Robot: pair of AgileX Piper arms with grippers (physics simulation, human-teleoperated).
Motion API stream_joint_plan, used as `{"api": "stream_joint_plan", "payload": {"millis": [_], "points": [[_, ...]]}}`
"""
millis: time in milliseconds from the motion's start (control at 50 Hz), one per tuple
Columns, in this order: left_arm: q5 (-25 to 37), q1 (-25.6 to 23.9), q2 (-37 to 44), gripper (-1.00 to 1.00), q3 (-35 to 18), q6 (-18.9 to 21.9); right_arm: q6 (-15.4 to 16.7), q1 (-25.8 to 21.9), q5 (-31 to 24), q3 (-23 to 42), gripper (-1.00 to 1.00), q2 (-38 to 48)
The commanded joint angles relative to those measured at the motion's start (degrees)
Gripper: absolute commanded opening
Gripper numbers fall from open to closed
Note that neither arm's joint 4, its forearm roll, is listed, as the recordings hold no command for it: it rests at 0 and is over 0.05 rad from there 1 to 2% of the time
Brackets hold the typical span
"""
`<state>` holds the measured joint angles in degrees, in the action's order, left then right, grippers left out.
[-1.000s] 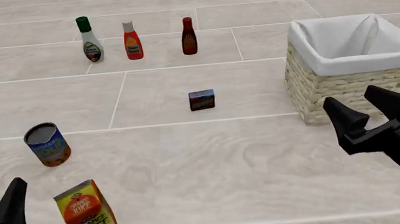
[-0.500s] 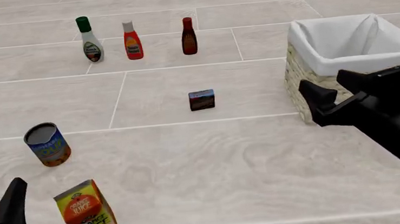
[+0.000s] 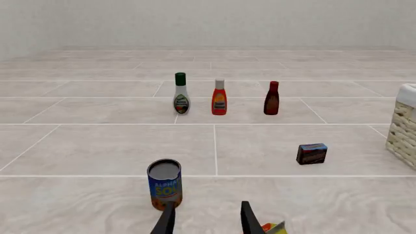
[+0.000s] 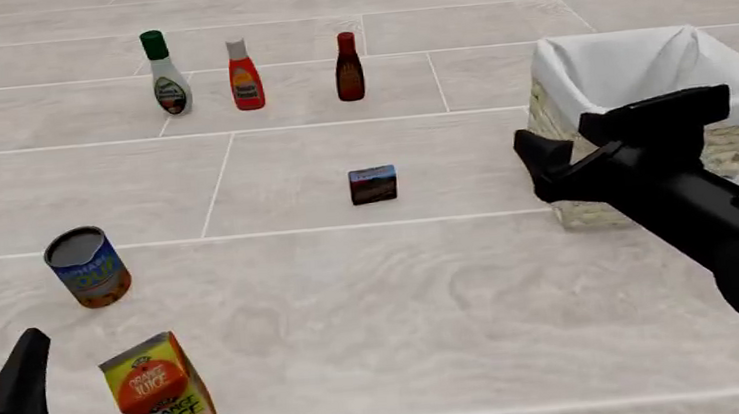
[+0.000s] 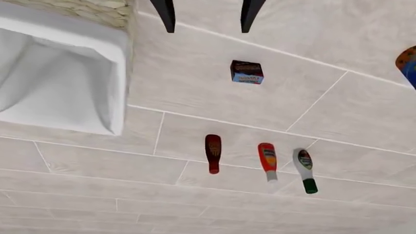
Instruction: Pick the chocolate pudding and place it in the basket.
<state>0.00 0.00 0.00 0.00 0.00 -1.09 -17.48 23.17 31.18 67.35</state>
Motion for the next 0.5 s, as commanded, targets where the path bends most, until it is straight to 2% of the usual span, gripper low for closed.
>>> {"api": "stream_joint_plan", "payload": {"millis": [20, 340, 500], "points": [[0.00, 0.00, 0.00, 1.00, 0.00, 0.00, 0.48, -0.86, 0.57, 3.24, 1.00, 5.08], [0.00, 0.00, 0.00, 1.00, 0.00, 0.00, 1.18, -2.61, -1.02, 9.77, 1.00, 9.75], [0.00, 0.00, 0.00, 1.00, 0.00, 0.00, -0.32, -3.63, -2.41, 13.77, 1.00, 12.95]]}}
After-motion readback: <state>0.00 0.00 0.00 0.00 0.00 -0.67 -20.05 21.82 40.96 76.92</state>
